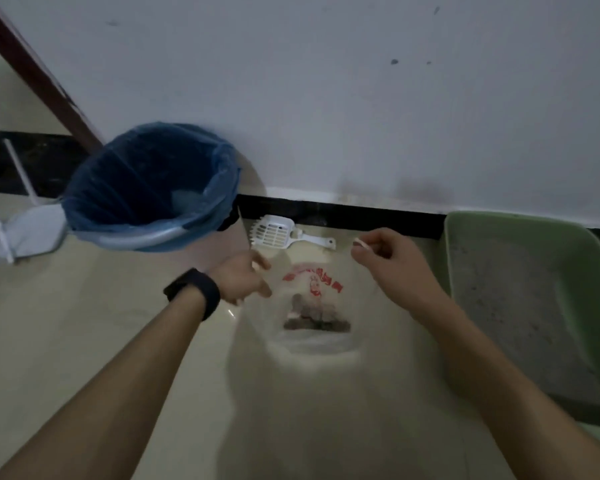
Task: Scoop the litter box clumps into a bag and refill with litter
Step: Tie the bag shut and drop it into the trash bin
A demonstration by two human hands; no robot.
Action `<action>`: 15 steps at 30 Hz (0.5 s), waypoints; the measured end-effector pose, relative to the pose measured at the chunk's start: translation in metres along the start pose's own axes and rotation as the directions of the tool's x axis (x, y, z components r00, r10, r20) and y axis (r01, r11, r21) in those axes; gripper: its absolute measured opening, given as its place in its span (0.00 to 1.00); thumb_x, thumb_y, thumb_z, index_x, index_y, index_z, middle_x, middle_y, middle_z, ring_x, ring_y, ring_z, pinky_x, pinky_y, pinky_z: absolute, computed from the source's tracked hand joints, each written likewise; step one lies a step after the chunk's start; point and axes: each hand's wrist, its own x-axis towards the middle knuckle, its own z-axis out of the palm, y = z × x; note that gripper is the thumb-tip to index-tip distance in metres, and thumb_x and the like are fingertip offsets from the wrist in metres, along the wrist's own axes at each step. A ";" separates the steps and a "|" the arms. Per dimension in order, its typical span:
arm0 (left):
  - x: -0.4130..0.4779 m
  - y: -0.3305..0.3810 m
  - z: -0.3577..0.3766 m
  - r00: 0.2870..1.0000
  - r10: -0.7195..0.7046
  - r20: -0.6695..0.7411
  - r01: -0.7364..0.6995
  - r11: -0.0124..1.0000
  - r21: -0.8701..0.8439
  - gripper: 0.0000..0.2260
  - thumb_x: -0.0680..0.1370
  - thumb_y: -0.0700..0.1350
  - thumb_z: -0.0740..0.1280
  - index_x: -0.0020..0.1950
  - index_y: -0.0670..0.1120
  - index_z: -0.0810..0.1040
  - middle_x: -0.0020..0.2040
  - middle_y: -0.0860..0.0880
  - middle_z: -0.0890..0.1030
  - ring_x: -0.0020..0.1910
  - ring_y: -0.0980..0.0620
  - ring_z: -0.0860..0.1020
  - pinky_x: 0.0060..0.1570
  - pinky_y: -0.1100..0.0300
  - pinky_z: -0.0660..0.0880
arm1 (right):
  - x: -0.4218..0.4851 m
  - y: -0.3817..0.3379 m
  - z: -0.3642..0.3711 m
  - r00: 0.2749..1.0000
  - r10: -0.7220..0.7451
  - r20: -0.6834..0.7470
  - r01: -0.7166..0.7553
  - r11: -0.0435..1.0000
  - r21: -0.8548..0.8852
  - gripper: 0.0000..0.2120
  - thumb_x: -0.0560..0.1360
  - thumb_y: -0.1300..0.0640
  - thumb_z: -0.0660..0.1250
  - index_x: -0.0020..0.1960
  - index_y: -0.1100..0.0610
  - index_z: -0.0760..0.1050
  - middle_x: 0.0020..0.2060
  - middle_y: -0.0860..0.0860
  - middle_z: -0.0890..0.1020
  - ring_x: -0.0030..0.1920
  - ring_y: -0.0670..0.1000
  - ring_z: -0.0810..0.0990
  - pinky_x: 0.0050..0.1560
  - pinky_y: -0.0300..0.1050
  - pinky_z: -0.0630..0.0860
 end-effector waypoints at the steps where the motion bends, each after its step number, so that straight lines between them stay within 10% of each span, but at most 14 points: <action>1: -0.014 0.011 -0.015 0.998 0.066 -0.001 -0.066 0.993 -0.095 0.22 0.69 0.45 0.76 0.61 0.53 0.75 0.46 0.44 0.78 0.36 0.50 0.75 0.31 0.60 0.73 | -0.004 -0.011 -0.002 0.999 -0.030 0.023 0.028 0.998 0.053 0.06 0.77 0.52 0.68 0.52 0.52 0.77 0.41 0.47 0.81 0.36 0.46 0.80 0.39 0.44 0.76; 5: -0.068 0.047 -0.051 0.964 0.234 0.123 -0.167 0.899 -0.404 0.25 0.64 0.41 0.77 0.59 0.54 0.79 0.45 0.39 0.75 0.40 0.49 0.75 0.39 0.55 0.75 | -0.016 -0.026 -0.013 0.989 -0.029 0.142 0.061 0.973 -0.223 0.06 0.78 0.52 0.65 0.55 0.50 0.74 0.43 0.47 0.82 0.35 0.45 0.82 0.42 0.45 0.78; 10: -0.092 0.083 -0.042 0.930 0.326 0.171 -0.291 0.935 -0.202 0.23 0.67 0.49 0.78 0.60 0.57 0.78 0.50 0.38 0.81 0.38 0.53 0.78 0.46 0.53 0.78 | -0.024 -0.072 -0.032 0.986 -0.167 0.003 0.165 0.977 0.132 0.05 0.74 0.54 0.70 0.47 0.50 0.75 0.38 0.49 0.82 0.34 0.48 0.82 0.37 0.46 0.81; 15: -0.084 0.108 -0.010 0.913 0.406 0.027 -0.405 0.898 0.171 0.17 0.72 0.58 0.73 0.58 0.55 0.81 0.42 0.55 0.82 0.36 0.56 0.80 0.35 0.64 0.77 | -0.022 -0.075 -0.032 0.949 -0.254 0.185 0.288 0.939 -0.190 0.03 0.74 0.50 0.69 0.46 0.44 0.81 0.37 0.38 0.85 0.41 0.36 0.81 0.44 0.36 0.75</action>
